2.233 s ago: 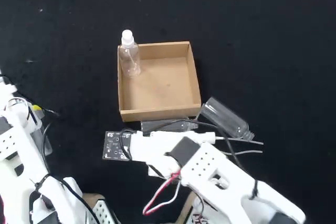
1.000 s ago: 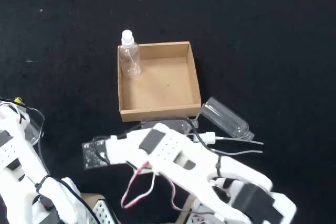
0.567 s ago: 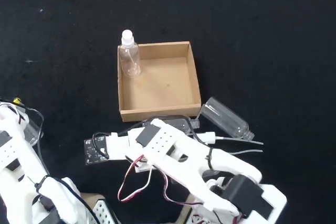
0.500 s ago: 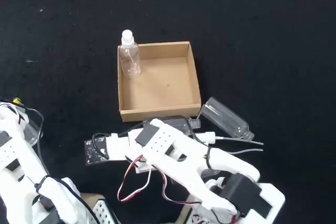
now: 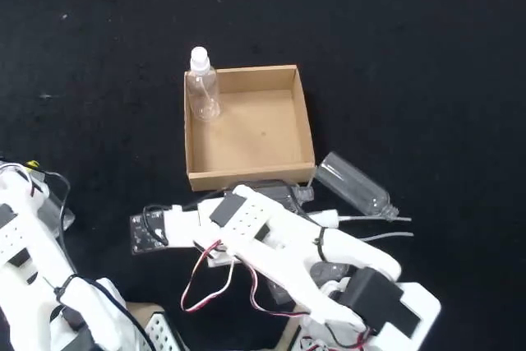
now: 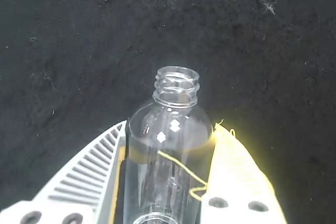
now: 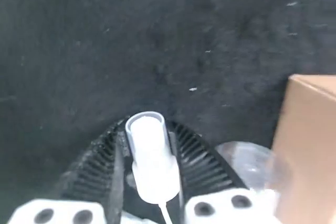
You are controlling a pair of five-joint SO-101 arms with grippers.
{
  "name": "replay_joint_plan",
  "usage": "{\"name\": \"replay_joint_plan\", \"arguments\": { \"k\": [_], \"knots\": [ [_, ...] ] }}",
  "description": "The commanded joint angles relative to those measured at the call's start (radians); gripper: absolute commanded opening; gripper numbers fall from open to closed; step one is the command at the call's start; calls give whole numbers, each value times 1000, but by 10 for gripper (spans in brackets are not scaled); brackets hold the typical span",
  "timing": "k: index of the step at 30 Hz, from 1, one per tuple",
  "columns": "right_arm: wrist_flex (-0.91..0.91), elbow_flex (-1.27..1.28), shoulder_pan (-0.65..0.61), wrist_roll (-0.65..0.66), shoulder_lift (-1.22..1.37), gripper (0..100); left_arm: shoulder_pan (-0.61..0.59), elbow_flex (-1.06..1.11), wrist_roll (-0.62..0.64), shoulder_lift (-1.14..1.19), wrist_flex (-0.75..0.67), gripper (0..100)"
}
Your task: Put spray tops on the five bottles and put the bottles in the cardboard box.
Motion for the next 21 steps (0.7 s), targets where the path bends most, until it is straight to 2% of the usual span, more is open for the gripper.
{"name": "replay_joint_plan", "arguments": {
  "k": [1,7,13,17,21],
  "knots": [
    [78,-102,15,-60,-154,10,-8,-59,12,-43,14,30],
    [255,-306,37,-176,-424,11,16,-58,12,-43,14,30],
    [290,-581,169,-342,-625,11,136,-105,12,-60,14,30],
    [298,-776,213,-465,-662,11,225,-99,12,-163,18,32],
    [298,-895,250,-483,-662,11,320,-7,12,-339,14,33]
  ]
}}
